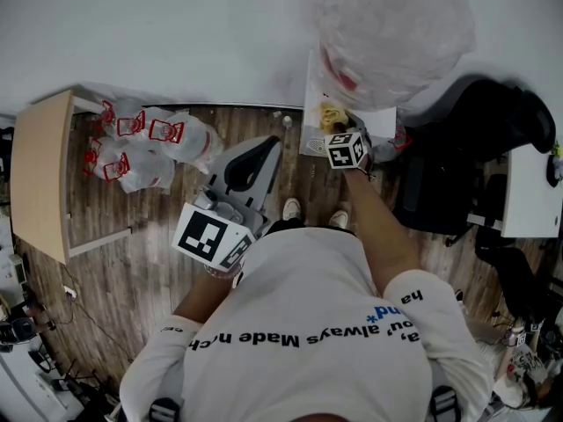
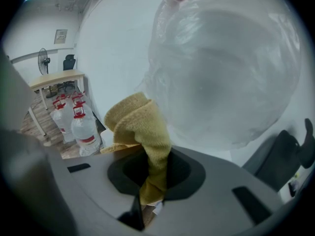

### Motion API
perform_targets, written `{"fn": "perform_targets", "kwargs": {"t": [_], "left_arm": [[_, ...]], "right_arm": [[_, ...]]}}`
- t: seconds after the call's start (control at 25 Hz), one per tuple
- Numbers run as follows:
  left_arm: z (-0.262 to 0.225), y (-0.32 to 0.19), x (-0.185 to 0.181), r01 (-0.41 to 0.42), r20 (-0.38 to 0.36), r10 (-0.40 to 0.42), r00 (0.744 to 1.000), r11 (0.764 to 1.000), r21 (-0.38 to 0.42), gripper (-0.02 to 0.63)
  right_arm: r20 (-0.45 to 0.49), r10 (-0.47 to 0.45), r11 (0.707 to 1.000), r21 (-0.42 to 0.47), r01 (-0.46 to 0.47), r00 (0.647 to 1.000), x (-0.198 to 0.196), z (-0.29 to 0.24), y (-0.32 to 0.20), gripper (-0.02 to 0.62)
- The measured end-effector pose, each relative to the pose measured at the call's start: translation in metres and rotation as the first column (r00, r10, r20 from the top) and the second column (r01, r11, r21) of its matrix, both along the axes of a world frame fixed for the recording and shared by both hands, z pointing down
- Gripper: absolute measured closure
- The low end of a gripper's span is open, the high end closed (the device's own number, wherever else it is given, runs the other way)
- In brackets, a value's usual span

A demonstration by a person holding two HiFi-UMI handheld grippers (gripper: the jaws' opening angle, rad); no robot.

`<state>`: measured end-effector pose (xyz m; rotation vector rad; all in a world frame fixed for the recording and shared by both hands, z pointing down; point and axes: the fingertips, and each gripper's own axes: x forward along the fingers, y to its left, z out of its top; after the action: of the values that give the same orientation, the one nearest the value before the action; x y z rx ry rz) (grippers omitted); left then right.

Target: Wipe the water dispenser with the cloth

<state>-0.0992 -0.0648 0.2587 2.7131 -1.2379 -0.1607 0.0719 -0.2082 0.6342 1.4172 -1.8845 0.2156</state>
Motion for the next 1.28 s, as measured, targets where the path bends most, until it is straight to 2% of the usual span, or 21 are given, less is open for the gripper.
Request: {"fn": "perform_targets", "kwargs": {"t": [0.92, 1.0, 1.12, 1.28], "left_arm": [[-0.003, 0.0, -0.001, -0.007, -0.005, 0.007, 1.0, 1.0, 0.007, 0.586], [-0.004, 0.001, 0.0, -0.009, -0.006, 0.009, 1.0, 1.0, 0.01, 0.586], [-0.005, 0.001, 0.003, -0.014, -0.005, 0.014, 1.0, 1.0, 0.011, 0.586], [-0.007, 0.001, 0.008, -0.019, -0.007, 0.019, 1.0, 1.0, 0.014, 0.586]], "right_arm": [[-0.006, -0.012, 1.0, -0.003, 0.012, 1.0, -0.001, 0.001, 0.009, 0.537], [0.01, -0.014, 1.0, -0.016, 0.014, 1.0, -0.001, 0.001, 0.009, 0.537], [0.097, 0.007, 0.999, -0.042, -0.003, 0.995, 0.001, -0.002, 0.01, 0.534], [0.116, 0.031, 0.999, 0.011, -0.033, 0.993, 0.011, -0.02, 0.007, 0.534]]}}
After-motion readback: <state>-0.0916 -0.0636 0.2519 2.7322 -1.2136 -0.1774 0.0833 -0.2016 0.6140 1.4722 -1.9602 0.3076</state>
